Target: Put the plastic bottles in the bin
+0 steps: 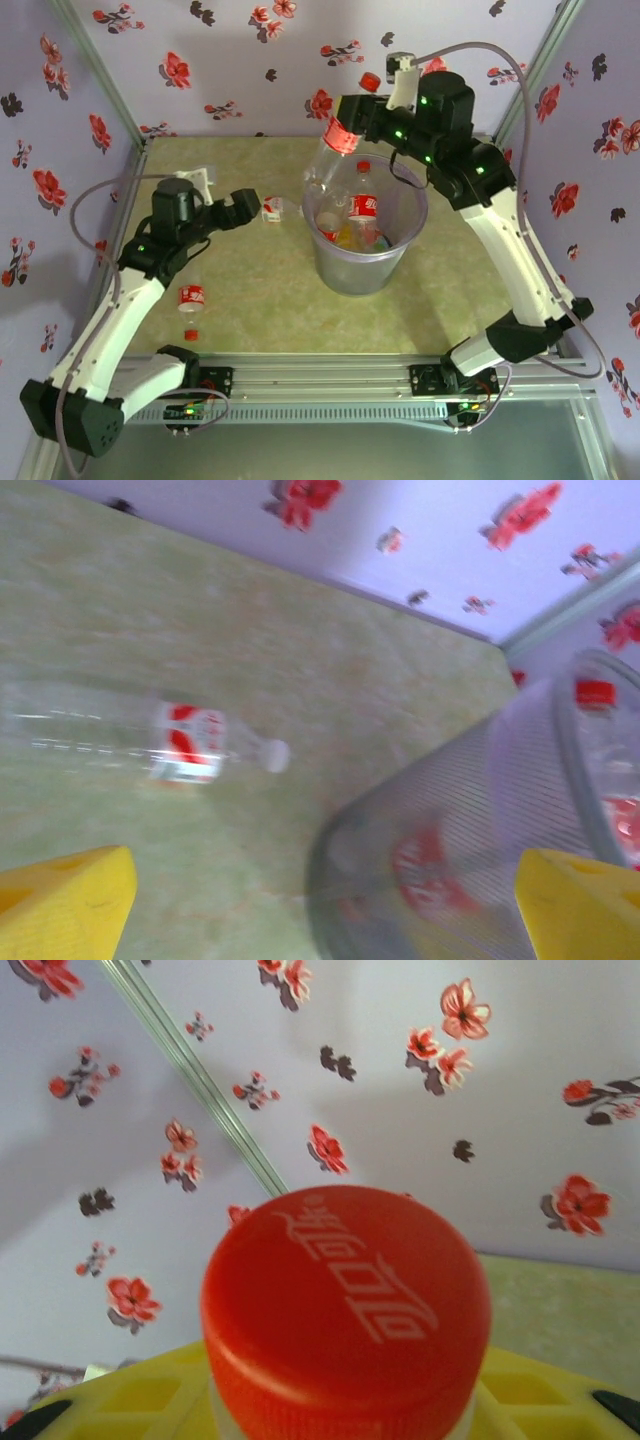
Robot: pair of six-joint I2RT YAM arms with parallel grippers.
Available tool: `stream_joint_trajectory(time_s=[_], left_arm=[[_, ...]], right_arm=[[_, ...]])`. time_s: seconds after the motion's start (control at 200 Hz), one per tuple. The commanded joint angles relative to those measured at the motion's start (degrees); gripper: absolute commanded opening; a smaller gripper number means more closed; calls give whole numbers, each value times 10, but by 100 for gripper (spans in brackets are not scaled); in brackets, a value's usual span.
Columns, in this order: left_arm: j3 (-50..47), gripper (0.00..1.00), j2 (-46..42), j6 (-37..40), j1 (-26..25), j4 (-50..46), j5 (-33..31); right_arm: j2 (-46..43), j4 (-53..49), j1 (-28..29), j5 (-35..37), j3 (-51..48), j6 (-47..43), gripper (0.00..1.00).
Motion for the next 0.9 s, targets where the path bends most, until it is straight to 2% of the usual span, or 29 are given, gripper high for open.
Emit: stream_joint_trajectory(time_s=[0.0,0.135,0.25,0.53,0.76,0.895], left_arm=[[62,91,42,-22,-42,58,58],[102,76,105,-27,-79,72,57],[116,73,146,-30,-96,88,57],[133,56,214,-45,-131,109,51],[123,42,223,-61,-142,122,37],[116,38,221,-71,-143,128,30]], right_arm=[[-33,-74,-5,20,-30,-39,28],[-75,-76,-4,34,-87,-39,28],[-98,-68,-4,17,-130,-23,28],[-114,-12,0,-30,-235,24,28],[-125,69,23,-6,-334,44,25],[-121,110,38,-4,-380,54,25]])
